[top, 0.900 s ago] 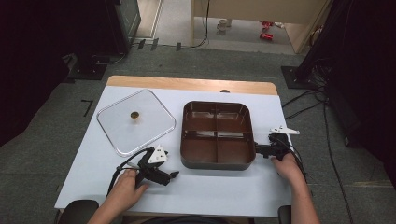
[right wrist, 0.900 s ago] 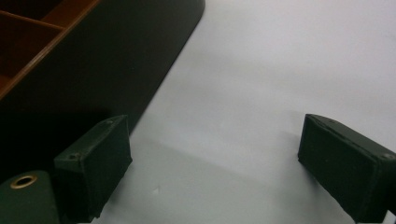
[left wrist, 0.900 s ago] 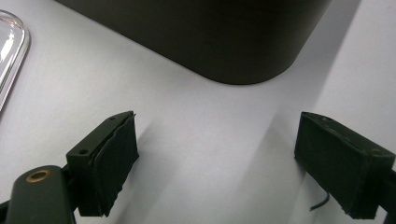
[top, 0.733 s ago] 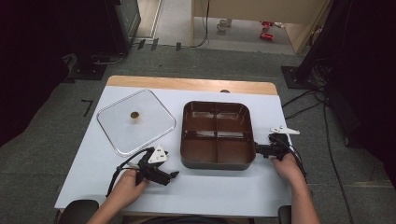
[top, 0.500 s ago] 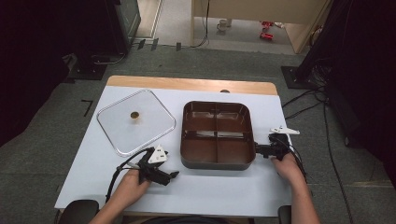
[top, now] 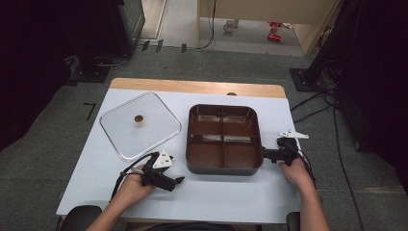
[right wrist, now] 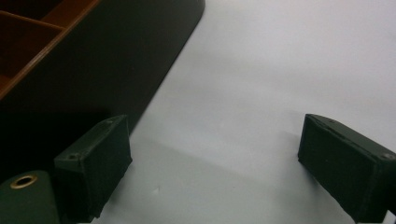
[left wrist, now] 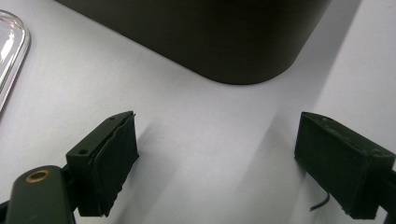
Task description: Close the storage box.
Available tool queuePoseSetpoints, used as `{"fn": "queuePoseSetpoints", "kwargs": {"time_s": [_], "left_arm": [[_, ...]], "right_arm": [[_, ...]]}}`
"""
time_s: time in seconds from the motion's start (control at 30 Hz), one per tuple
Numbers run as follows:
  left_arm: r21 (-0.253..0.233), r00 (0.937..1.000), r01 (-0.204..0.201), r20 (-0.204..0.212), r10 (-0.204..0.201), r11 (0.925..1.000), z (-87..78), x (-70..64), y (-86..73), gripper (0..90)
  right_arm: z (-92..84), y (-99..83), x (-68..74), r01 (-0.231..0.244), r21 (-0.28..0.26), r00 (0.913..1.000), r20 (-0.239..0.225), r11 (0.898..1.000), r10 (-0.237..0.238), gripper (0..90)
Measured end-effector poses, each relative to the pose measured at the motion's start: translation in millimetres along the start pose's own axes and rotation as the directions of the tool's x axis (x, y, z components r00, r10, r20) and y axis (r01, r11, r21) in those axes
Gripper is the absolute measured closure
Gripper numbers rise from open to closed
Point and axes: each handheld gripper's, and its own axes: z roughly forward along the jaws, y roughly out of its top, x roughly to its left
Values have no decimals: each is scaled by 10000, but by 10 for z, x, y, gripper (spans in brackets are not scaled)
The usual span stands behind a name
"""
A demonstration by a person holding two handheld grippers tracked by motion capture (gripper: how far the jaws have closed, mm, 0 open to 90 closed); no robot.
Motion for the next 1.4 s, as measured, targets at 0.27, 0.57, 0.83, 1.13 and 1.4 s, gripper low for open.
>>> {"fn": "queuePoseSetpoints", "kwargs": {"time_s": [0.27, 0.57, 0.83, 1.13, 1.4], "left_arm": [[1, 10000, 7, 6, -7, 10000, -1, 1, -1, 131], [3, 10000, 8, 6, -8, 10000, -1, 0, 0, 131], [254, 9988, 349, -349, -340, 9991, -15, -41, 23, 135], [602, 9954, 955, 13, -958, 9936, -37, 29, 90, 157], [478, 9944, 1042, 110, -1048, 9934, -128, 103, 175, 212]], "right_arm": [[0, 0, -1, 10, 7, 10000, 0, 10000, -10, 89], [1, 0, -2, 27, 4, 10000, -5, 10000, -27, 88], [0, 0, 0, 28, 5, 10000, 9, 10000, -28, 89], [-1, 0, 1, 27, 1, 10000, 10, 10000, -27, 90], [0, 1, 1, 24, 3, 10000, 13, 10000, -24, 90]]}}
